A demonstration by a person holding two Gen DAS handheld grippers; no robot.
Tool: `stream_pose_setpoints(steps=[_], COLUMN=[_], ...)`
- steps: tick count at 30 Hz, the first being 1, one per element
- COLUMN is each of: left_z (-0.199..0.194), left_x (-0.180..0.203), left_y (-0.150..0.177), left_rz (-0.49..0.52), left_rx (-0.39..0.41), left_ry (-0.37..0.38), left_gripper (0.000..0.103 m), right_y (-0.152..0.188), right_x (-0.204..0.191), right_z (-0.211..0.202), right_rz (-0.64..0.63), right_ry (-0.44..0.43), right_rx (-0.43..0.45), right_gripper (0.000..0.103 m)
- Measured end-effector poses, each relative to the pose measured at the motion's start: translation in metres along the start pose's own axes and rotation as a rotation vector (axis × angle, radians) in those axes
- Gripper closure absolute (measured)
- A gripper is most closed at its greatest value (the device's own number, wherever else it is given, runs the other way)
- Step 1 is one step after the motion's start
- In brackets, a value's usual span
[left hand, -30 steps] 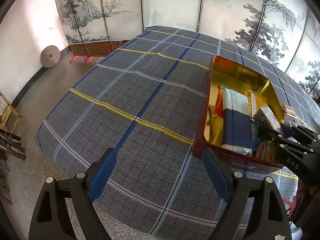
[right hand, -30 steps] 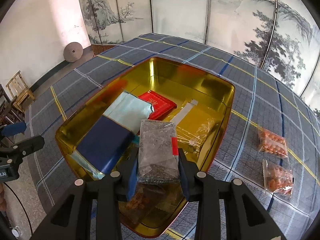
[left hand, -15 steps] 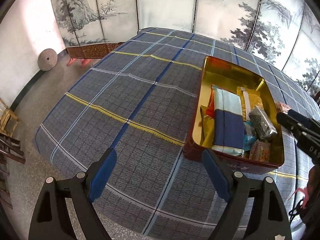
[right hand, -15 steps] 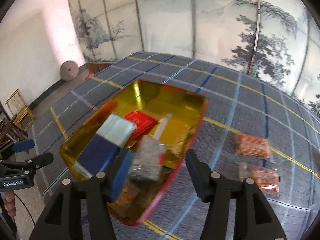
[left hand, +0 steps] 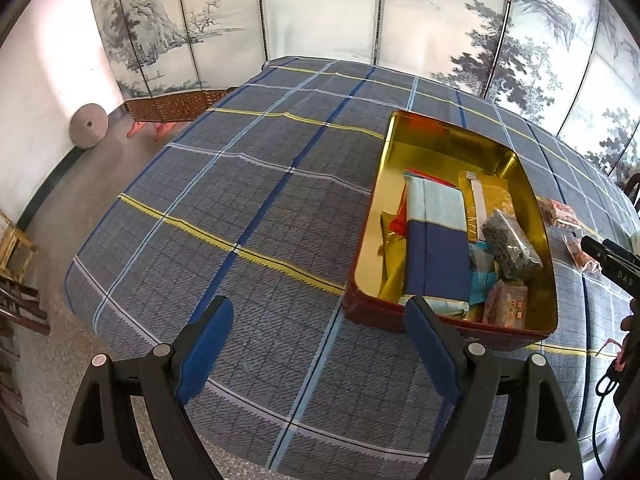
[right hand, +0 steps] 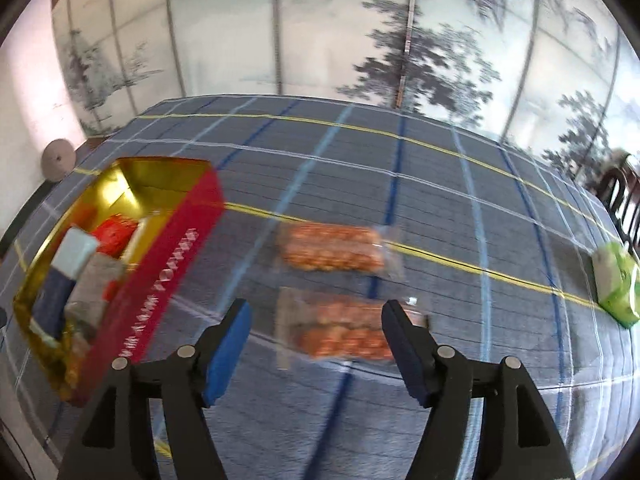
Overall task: Organize snacks
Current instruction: 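Grasp the nearer orange biscuit packet with the right gripper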
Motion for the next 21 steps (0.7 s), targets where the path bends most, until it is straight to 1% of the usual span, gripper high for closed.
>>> stream_pose_setpoints(steps=[2,6,9,12,13,21], left_z=[0.0,0.0,0.001,0.001,0.002,0.003], left_x=[0.003,0.007,0.007,0.009,0.009,0.019], left_y=[0.0,-0.001,-0.001,-0.002,-0.002,-0.003], left_rz=[0.005,0.015,0.014,0.017,0.019,0.034], left_rx=[0.0,-0.003,-0.006,-0.008,-0.009,-0.013], left_ry=[0.0,-0.005,-0.009,-0.012,-0.013,-0.01], left_gripper=[0.018,0.018,0.018,0.018,0.018,0.018], right_y=[0.0,0.002,0.002,0.002,0.002,0.006], right_x=[0.009,0.017,0.023,0.026,0.027,0.022], right_z=[0.003,0.012,0.017,0.025,0.027,0.035], right_rz=[0.005,0.025,0.033,0.038,0.038,-0.018], right_ry=[0.014,0.006,0.019,0.017,0.021,0.047], right_rx=[-0.004,-0.016,-0.02,-0.033,-0.03,-0.018], right_gripper=[0.03,0.029,0.028,0.026,0.023,0.016])
Point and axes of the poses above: each gripper's, at about its wrist camera, not at the fingertips, and z roughly the way its jaws point, x to its right, y to its underside, the point moved 5 cm from there along z, roughly the way its jaws point, and after that the axes turned 13 degrees about -y, right-handed, at the moved point
